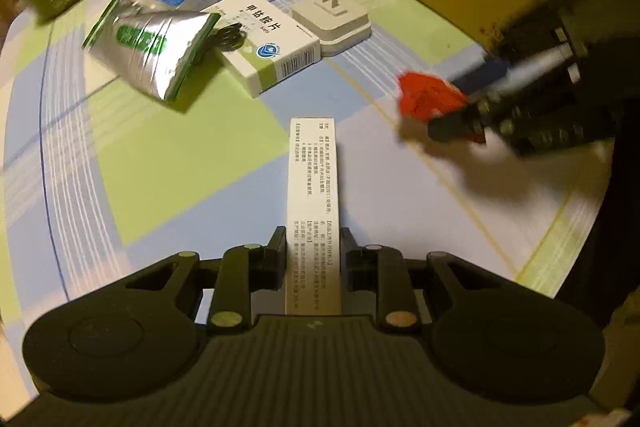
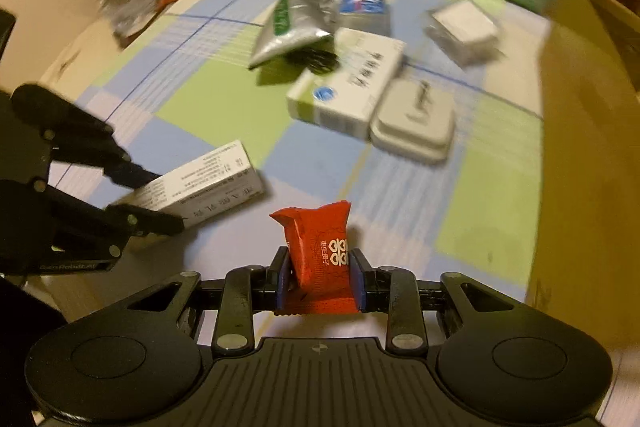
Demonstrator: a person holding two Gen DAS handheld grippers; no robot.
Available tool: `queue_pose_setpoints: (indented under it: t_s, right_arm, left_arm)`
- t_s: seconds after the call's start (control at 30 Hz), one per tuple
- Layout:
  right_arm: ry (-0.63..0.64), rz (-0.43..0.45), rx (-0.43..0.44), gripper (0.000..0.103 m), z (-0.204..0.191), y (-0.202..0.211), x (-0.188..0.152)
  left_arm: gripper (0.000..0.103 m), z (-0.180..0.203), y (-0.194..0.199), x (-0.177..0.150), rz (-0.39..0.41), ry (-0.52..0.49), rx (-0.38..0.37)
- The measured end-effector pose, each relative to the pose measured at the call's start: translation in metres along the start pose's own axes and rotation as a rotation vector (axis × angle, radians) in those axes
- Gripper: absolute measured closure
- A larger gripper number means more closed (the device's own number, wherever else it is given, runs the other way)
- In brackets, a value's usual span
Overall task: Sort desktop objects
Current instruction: 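Carry the white box and red packet to the cardboard box with both tools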
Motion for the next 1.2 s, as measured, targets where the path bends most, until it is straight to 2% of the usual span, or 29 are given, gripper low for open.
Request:
queue_pose_setpoints:
  t_s: [0.27,0.4,0.63,0.9,0.97,1.03,1.2]
  right_arm:
    - [-0.09,0.152,-0.031,0.075,-0.002,0.008,-0.042]
    - [-0.077,0.2,-0.022,0.075,0.0,0.006,-0.054]
    - [-0.028,0.238,-0.039,0.067,-0.004,0.002,-0.056]
    - [0.067,0.234,-0.11,0.067,-0.012,-0.005,-0.06]
    - [0.074,0.23,-0.116,0.068,-0.013,-0.006,-0.059]
    - [0.062,0.234,-0.107,0.076,-0.012,-0.006,-0.059]
    - [-0.003,0.275,-0.106,0.08,-0.005,0.0,-0.058]
  left_arm:
    - [0.081,0.017,0.012,-0.014,0.133,0.145,0.029]
    - [0.081,0.017,0.011,-0.014,0.173,0.195,0.021]
    - [0.079,0.021,0.003,-0.011,0.194,0.21,0.031]
    - [0.078,0.03,-0.006,-0.01,0.185,0.212,0.035]
    - [0.078,0.031,-0.006,-0.01,0.186,0.212,0.041]
    - [0.079,0.032,-0.006,-0.01,0.184,0.208,0.052]
    - [0.081,0.038,-0.004,-0.008,0.194,0.199,0.066]
Point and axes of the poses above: each gripper's, at about its wrist camera, not at the fingertips, and y roughly against the way its jaws point, z to its right, x to its top, the point moved 4 cm from there along -y, roughly the way its jaws point, and after that the axes turned 13 degrees about x, right-handed, at the moved point
